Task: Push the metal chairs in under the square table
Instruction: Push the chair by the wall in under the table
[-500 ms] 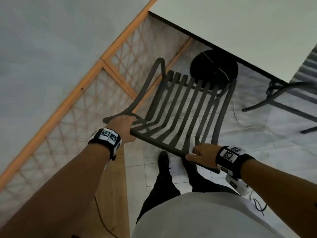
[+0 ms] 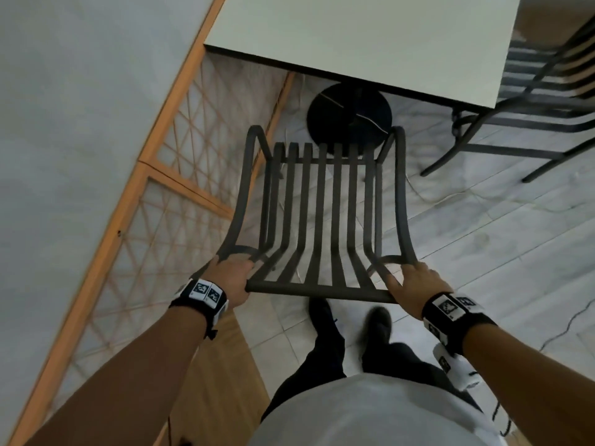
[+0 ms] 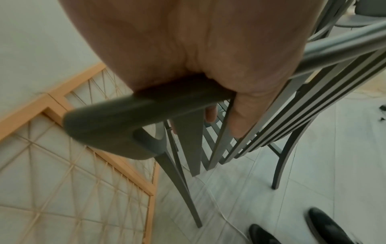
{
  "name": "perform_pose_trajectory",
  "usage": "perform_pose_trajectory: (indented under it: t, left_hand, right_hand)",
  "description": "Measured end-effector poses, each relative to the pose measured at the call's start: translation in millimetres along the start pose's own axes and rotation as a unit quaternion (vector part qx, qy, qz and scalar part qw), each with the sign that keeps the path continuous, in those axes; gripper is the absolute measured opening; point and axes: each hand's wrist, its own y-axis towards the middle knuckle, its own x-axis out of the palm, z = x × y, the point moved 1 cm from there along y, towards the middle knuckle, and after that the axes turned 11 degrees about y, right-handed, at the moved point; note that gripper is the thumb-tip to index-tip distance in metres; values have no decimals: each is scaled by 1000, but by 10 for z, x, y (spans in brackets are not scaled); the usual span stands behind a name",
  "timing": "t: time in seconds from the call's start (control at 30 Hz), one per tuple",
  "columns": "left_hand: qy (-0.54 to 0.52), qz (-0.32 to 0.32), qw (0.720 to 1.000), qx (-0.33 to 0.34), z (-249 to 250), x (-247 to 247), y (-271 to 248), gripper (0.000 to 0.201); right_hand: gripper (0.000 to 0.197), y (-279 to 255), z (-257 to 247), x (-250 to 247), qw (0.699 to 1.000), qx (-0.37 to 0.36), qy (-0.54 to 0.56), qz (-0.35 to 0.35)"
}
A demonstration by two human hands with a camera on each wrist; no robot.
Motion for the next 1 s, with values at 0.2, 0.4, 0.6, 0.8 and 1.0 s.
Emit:
perform_pose_trajectory:
  t: [0.2,0.4,0.6,0.8,1.0]
  left_hand:
    - [-122,82,989,-14,-165,-17,-178,102]
    - [-378,80,876,-288,-527,257,-60,103]
    - [-331,55,907,-255,-685,128,199,33]
    - [-325,67,910,-247,-850,-323,486,30]
    - [-352,80,902,-236,-950,-769,814,31]
  right_hand:
    - [50,202,62,-68,986,146,70,-31]
    - [22,357,294,-29,947,214,229,-64]
    - [24,374,257,-27,944,201,256,-51]
    - [25,559,54,-193,950,199,238,-38]
    - [32,736,-120,-470,978,170,102,-67]
